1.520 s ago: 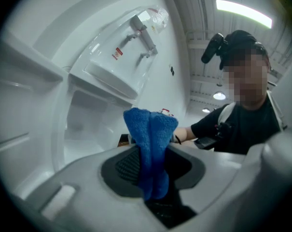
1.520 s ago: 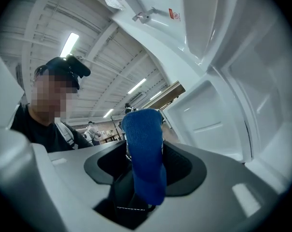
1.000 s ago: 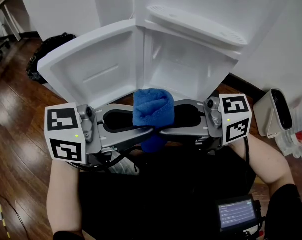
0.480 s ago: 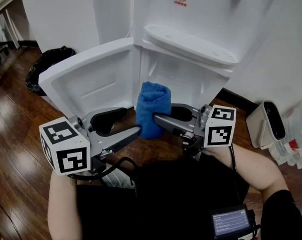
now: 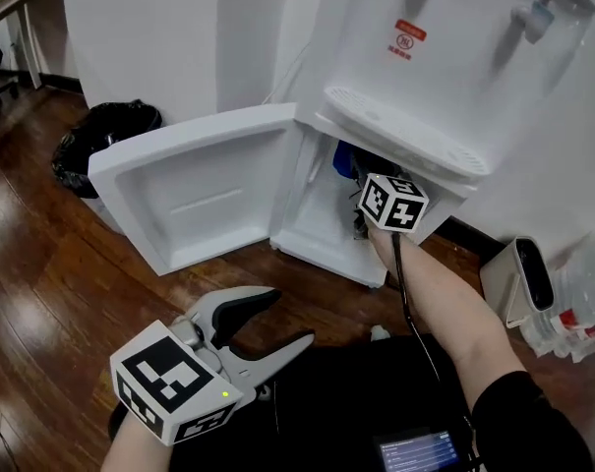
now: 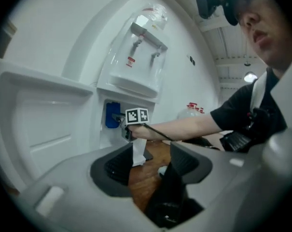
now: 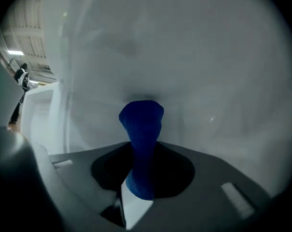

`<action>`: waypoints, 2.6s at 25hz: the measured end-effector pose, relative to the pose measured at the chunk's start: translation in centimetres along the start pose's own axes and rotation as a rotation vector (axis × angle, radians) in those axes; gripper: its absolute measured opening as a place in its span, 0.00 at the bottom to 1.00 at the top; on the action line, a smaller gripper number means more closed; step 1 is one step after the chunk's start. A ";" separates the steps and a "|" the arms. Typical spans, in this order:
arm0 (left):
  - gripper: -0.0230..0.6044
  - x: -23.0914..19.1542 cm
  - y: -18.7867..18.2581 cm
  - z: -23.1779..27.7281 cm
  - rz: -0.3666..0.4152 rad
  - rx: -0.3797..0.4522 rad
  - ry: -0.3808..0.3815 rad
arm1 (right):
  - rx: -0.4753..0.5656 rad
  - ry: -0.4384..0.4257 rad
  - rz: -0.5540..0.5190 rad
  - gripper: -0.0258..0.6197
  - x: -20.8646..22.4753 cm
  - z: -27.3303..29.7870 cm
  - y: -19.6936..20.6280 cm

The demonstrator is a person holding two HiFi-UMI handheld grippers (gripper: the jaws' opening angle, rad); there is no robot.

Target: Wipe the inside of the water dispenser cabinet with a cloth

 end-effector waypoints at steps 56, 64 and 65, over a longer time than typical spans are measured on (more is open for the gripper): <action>0.36 0.3 1.9 1.6 0.075 -0.071 -0.024 | -0.200 -0.116 -0.063 0.20 -2.2 -1.5 7.3; 0.34 0.5 1.0 1.2 0.073 -0.017 0.017 | -0.247 -0.062 -0.114 0.20 0.1 4.4 11.2; 0.34 0.4 0.9 1.2 0.073 -0.009 0.018 | -0.241 -0.096 -0.084 0.20 -0.4 4.6 11.3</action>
Point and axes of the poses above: the fingertips, and each gripper's own axes: z forward along the fingers, x to its right, y out of its underside, the point moved 8 cm from there along -z, backward along the fingers, and after that the axes turned 14 degrees about -y, right-handed, at the moved point
